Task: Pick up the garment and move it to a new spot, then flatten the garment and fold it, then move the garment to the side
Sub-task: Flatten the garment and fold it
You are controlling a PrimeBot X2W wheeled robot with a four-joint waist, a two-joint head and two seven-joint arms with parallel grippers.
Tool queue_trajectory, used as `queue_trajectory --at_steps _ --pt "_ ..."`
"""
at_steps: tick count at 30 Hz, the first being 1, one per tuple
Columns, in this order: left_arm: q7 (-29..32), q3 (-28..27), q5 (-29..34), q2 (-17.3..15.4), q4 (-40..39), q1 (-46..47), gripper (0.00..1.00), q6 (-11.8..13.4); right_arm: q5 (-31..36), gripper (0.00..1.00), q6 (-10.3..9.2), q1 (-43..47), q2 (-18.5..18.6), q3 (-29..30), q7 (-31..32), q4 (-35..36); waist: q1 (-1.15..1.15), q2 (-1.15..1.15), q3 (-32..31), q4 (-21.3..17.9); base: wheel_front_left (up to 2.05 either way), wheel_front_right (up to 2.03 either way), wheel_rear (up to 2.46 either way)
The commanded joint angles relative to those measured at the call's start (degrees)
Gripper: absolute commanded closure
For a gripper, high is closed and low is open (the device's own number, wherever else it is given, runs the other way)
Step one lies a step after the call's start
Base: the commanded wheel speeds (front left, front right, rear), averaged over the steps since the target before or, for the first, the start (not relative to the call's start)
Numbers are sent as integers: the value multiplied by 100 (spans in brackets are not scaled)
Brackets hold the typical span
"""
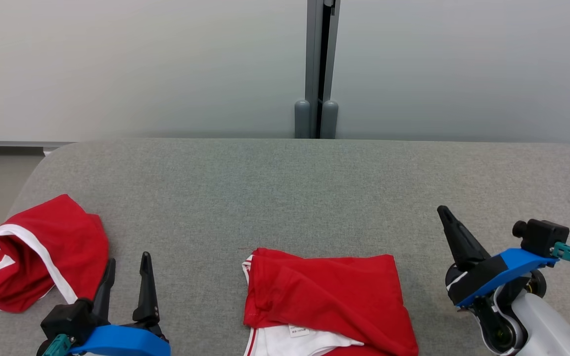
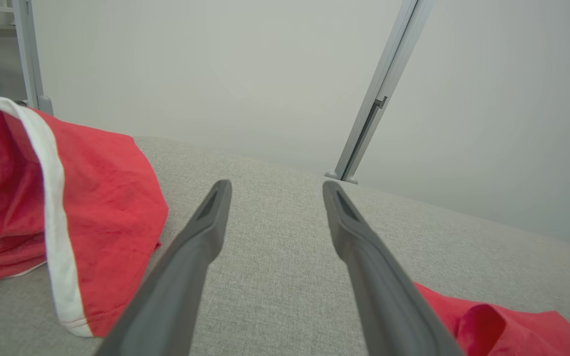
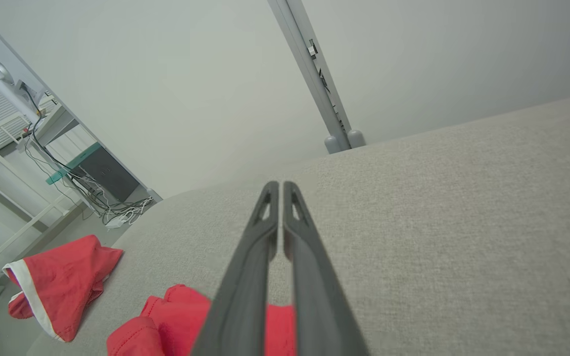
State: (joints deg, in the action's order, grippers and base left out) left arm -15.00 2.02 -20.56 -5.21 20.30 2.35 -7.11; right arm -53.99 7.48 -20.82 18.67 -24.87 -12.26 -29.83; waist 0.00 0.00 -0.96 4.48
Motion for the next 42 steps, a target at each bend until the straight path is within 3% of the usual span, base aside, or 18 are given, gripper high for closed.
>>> queue_trajectory --at_steps 1,16,36,42 --pt "-25 -14 40 6 -4 -43 0 -35 -36 100 3 46 -10 -20 14 34 0 0 -9 -10 0 0 0" --pt "-25 51 25 7 3 7 0 -49 -452 100 3 -102 -109 -309 414 56 0 0 1 155 0 0 0" --pt "-25 101 27 13 15 113 0 -38 -1762 100 3 -98 -781 -777 3029 -1218 0 0 91 912 0 0 0" --pt "-25 77 10 -21 22 102 0 -39 -1994 100 3 106 -998 -1251 3641 -688 0 0 93 967 0 0 0"
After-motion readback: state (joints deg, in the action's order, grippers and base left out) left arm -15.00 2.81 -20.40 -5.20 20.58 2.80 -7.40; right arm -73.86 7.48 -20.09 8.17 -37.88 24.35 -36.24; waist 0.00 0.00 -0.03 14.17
